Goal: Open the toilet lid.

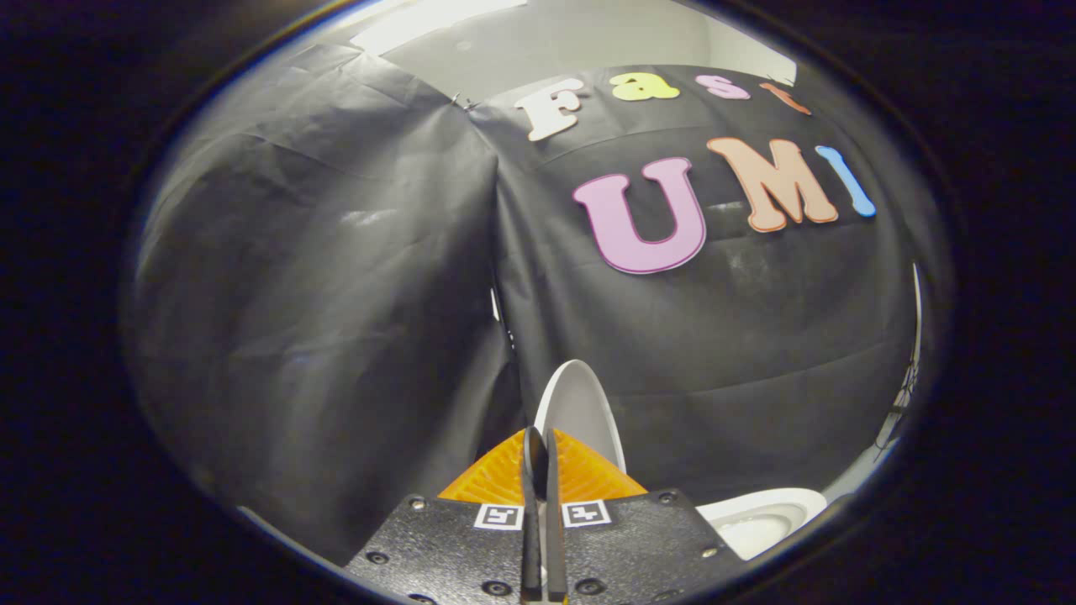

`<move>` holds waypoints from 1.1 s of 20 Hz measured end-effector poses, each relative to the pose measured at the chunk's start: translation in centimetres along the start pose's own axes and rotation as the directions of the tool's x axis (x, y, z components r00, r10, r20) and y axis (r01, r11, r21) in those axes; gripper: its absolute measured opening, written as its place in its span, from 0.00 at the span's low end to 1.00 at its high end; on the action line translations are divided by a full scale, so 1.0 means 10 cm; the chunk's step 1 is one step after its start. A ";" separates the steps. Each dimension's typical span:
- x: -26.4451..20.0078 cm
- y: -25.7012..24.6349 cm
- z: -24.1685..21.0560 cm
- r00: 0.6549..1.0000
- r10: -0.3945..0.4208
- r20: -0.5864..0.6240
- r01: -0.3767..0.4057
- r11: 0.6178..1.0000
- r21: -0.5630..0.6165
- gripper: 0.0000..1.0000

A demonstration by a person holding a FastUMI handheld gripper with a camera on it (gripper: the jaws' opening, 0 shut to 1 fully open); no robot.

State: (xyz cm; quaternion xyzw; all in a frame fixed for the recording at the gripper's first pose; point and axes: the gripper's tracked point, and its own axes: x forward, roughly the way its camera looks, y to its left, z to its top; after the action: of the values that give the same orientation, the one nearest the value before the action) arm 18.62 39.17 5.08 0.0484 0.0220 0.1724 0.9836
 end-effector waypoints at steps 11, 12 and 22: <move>0.08 0.37 -0.10 0.997 0.058 -0.041 -0.061 0.995 -0.074 0.03; 0.07 0.37 -0.12 0.997 0.061 -0.041 -0.064 0.995 -0.070 0.03; 0.05 0.40 -0.14 0.991 0.106 -0.080 -0.115 0.986 -0.119 0.03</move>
State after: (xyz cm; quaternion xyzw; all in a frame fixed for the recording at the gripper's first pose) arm 17.67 43.22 4.06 -0.0174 0.0445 0.2294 0.9722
